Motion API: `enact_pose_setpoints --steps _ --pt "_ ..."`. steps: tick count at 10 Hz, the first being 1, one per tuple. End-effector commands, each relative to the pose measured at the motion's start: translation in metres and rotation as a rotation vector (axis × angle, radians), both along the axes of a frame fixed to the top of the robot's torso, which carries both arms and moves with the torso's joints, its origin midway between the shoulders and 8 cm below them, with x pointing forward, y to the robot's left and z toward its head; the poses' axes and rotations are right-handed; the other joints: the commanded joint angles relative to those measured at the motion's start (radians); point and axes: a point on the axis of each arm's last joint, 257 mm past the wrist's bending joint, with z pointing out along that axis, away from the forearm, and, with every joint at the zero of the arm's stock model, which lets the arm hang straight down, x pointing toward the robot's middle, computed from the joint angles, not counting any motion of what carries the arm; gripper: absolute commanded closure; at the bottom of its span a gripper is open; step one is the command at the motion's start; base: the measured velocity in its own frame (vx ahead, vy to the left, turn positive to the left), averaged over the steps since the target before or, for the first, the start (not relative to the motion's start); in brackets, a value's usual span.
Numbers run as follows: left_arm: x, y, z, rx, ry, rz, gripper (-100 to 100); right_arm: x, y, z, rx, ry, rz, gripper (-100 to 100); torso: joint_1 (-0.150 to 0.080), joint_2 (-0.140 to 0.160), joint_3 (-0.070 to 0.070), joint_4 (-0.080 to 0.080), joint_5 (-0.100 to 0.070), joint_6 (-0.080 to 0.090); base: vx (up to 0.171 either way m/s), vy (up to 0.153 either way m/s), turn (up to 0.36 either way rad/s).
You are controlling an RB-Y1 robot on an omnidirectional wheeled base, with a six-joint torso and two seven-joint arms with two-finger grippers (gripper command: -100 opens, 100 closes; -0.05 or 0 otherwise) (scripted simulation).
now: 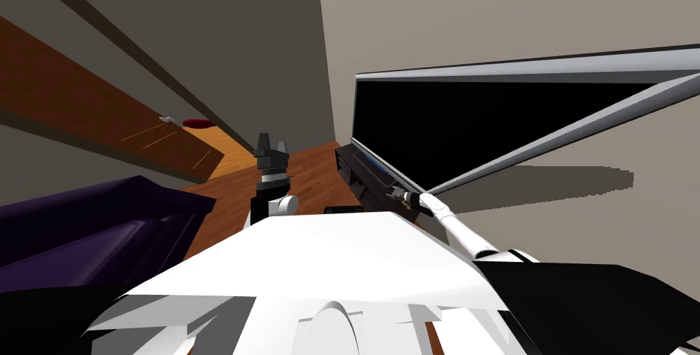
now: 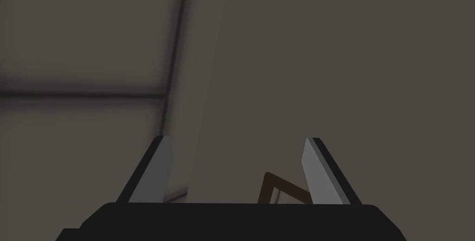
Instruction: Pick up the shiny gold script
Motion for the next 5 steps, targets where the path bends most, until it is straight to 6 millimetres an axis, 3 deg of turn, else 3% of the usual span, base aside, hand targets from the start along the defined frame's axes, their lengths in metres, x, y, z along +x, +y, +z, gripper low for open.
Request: enact_pose_setpoints --steps 1,3,4,5 --pt "0.000 0.000 0.000 0.000 0.000 0.000 0 -0.005 -0.016 -0.004 -0.028 0.029 0.000 -100 0.000 0.000 0.000 0.000 0.000 0.000 0.056 0.014 0.040" --pt "0.000 0.000 0.000 0.000 0.000 0.000 0 -0.045 -0.054 -0.026 -0.119 0.139 0.006 -100 0.000 0.000 0.000 0.000 0.000 0.000 0.077 0.008 0.094" --pt "0.000 0.000 0.000 0.000 0.000 0.000 0 -0.045 -0.055 -0.026 -0.122 0.140 0.009 -100 0.000 -0.002 -0.001 0.000 0.000 0.000 0.081 0.009 0.032" --pt "0.000 0.000 0.000 0.000 0.000 0.000 0 -0.065 -0.072 -0.034 -0.163 0.191 0.013 -100 0.000 -0.001 -0.001 0.000 0.000 0.000 0.063 0.010 0.063"
